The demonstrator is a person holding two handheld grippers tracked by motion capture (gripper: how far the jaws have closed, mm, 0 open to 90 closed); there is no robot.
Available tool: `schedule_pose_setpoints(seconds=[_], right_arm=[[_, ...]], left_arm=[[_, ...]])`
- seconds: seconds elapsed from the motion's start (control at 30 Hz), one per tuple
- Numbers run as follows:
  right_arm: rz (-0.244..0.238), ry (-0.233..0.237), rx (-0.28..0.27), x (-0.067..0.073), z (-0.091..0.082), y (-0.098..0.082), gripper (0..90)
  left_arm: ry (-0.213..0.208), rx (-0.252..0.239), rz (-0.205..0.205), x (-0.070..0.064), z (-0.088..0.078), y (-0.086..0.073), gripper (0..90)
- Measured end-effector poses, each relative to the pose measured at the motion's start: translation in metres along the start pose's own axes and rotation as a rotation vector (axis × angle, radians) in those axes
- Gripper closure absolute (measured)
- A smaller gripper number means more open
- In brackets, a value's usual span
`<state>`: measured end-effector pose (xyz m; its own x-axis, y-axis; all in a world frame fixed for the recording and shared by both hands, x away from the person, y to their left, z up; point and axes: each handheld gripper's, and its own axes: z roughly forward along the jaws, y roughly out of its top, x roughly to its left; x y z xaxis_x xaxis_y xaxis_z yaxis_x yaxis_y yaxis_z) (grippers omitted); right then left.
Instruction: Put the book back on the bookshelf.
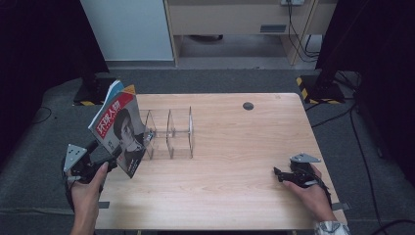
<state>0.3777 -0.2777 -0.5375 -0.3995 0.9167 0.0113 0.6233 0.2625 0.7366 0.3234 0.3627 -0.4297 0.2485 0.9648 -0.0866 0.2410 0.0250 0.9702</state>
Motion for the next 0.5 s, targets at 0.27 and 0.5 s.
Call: schedule_pose_setpoints(seconds=[0.27,0.5], right_arm=[[-0.004,-0.001,-0.001,0.0,0.0,0.0,21.7],[-0.003,-0.001,-0.001,0.0,0.0,0.0,21.6]], left_arm=[[-0.014,0.028,0.017,-0.003,-0.007,-0.008,5.5],[-0.036,0.051,0.044,-0.007,-0.014,-0.013,5.5]])
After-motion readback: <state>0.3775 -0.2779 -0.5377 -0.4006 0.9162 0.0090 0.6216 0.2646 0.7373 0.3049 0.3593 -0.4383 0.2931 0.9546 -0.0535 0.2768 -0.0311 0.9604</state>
